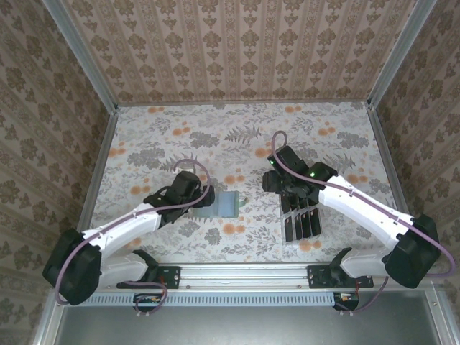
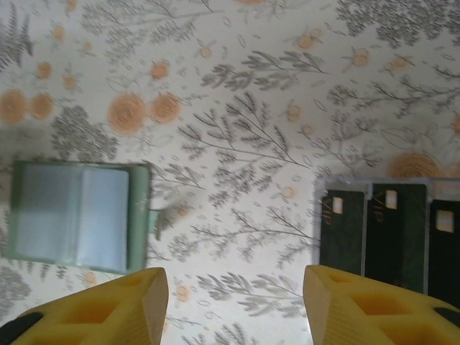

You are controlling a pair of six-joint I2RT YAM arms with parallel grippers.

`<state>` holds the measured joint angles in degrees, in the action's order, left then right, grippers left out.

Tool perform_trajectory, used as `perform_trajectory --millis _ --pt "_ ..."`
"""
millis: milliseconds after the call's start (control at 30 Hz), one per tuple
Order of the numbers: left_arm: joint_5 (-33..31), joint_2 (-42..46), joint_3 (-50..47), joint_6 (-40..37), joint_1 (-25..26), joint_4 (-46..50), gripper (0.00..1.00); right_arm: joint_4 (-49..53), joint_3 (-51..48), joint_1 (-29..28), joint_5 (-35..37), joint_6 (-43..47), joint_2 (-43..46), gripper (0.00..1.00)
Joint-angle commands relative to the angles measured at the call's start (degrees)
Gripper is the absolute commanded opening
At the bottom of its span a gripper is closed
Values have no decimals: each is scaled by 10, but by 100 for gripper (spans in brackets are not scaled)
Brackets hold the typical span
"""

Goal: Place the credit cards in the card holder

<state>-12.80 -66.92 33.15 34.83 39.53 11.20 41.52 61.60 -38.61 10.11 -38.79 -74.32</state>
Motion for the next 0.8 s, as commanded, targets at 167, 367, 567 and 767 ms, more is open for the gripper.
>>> perform_trajectory --millis 167,367,567,767 --pt "14 -18 30 -18 -13 10 100 113 12 0 42 12 -8 47" --pt "16 -23 24 -16 -16 8 100 140 14 0 72 6 -48 43" --pt "21 -21 24 -20 -18 13 100 139 30 -1 98 1 -107 40" --pt "26 -23 23 -19 -20 5 100 140 48 0 108 4 -152 36"
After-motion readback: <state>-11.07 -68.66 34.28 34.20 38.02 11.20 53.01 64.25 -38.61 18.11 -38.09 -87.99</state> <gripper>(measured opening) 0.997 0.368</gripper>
